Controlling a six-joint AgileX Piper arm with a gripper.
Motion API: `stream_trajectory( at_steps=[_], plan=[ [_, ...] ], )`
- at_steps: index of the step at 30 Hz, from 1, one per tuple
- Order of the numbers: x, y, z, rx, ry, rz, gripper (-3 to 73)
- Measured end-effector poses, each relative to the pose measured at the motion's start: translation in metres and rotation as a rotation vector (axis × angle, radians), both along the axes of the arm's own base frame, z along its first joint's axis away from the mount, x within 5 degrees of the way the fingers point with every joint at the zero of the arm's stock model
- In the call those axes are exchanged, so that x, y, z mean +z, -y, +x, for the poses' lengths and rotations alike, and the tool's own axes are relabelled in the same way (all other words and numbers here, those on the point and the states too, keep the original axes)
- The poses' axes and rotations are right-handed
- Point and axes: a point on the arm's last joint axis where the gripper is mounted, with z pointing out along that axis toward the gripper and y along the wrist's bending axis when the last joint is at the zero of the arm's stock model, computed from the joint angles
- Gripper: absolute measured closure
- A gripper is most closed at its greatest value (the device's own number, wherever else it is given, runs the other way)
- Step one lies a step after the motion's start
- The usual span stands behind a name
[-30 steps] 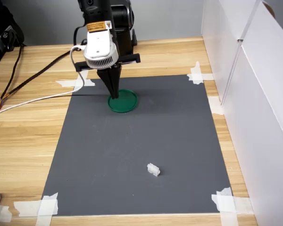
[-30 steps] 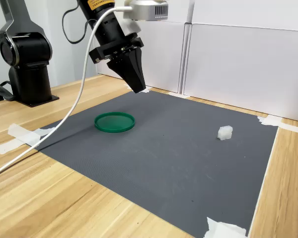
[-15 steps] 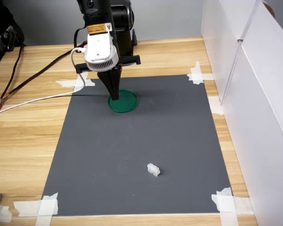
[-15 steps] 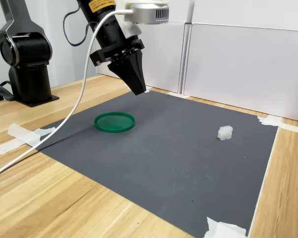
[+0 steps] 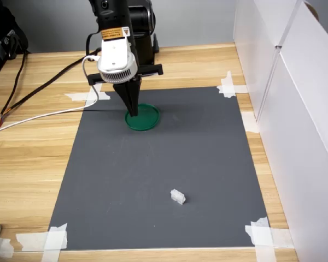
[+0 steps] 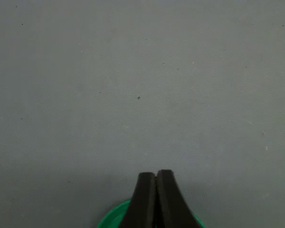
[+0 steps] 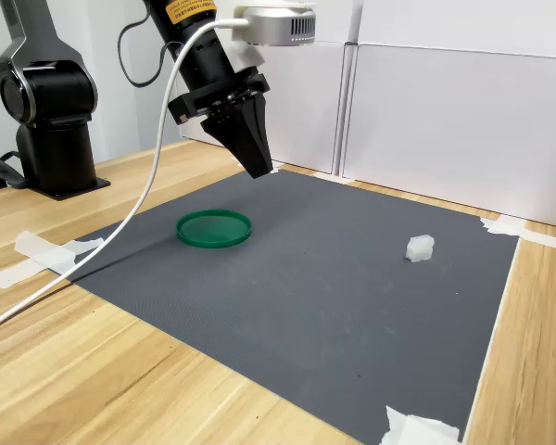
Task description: Grasp a white terminal and put it in the green lid.
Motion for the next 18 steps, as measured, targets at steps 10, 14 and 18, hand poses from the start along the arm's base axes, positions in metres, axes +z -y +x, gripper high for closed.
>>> stream_trajectory(
  at_steps=[10, 14, 18],
  plan=[
    [0.016, -0.003, 0.027, 0.033, -0.08, 0.014, 71.6],
    [0.021, -0.004, 0.041, 0.049, -0.111, 0.009, 71.6],
    [0.026, -0.003, 0.057, 0.084, -0.11, -0.041, 71.6]
  ],
)
